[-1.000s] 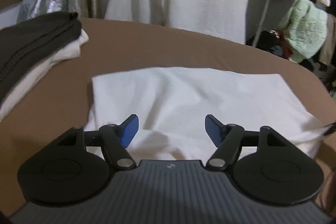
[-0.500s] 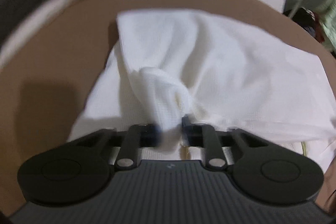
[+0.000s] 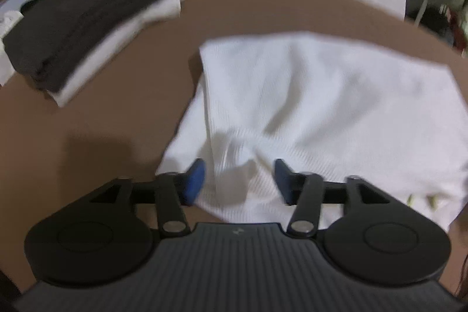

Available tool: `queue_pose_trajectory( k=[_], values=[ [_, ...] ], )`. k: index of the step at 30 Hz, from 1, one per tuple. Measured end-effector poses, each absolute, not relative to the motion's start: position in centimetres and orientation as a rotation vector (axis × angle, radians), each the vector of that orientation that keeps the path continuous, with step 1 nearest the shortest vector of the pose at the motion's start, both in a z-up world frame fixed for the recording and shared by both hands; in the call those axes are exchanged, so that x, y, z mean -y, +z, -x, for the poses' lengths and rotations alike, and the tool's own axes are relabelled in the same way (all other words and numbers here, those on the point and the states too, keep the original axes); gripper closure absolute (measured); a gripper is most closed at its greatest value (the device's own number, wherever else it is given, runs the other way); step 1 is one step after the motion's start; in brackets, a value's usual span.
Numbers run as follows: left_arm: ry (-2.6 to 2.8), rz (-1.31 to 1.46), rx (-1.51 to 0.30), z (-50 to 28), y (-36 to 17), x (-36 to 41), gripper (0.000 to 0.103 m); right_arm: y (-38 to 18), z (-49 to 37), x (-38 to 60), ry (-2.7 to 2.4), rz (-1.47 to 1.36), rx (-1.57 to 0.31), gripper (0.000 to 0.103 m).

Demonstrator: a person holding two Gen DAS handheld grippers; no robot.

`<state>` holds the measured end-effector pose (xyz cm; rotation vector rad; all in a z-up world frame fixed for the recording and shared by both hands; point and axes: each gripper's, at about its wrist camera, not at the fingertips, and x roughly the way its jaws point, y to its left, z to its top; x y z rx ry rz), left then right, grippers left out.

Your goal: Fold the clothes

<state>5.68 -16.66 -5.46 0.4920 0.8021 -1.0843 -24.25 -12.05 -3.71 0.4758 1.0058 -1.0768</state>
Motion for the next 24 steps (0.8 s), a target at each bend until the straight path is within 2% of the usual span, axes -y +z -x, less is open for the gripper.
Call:
queue_pose_trajectory(
  k=[3,5,8,10,12,14,16,20,22,23,24],
  values=[
    [-1.144,-0.464,-0.803,-6.1,-4.7,18.0,0.028,-1.9,23.6,11.1,-1.018,-0.482,-0.857,0.064],
    [-1.158,-0.469,-0.851,-6.9,-5.3,20.0,0.027,-1.2,22.7,10.4,-0.858,-0.606,-0.639,0.064],
    [-1.116,-0.493,-0.922,-7.0,-7.8,22.1,0.027,-2.8,18.7,9.8,-0.677,-0.760,-0.498,0.064],
    [-1.095,-0.507,-0.920,-6.3,-9.0,21.5,0.032,-4.8,15.6,9.8,-0.618,-0.832,-0.491,0.064],
    [-1.118,-0.535,-0.884,-5.7,-9.6,20.6,0.045,-7.0,13.4,10.1,-0.570,-0.929,-0.467,0.060],
    [-1.139,-0.553,-0.868,-5.6,-9.8,20.1,0.054,-9.5,12.0,10.8,-0.584,-1.047,-0.443,0.060],
    [-1.158,-0.525,-0.889,-6.1,-9.8,19.7,0.054,-11.1,10.2,10.7,-0.662,-1.062,-0.439,0.060],
    [-1.163,-0.423,-0.979,-8.0,-10.5,19.5,0.053,-10.2,5.7,8.6,-0.832,-0.744,-0.527,0.059],
    [-1.179,-0.397,-1.005,-8.4,-10.8,19.5,0.053,-10.6,5.8,8.7,-0.833,-0.757,-0.495,0.051],
    [-1.191,-0.393,-1.005,-8.4,-11.0,19.7,0.054,-10.8,5.9,8.8,-0.832,-0.769,-0.478,0.041],
    [-1.203,-0.390,-1.004,-8.5,-11.2,19.9,0.058,-11.0,6.0,8.9,-0.831,-0.781,-0.461,0.040]
  ],
)
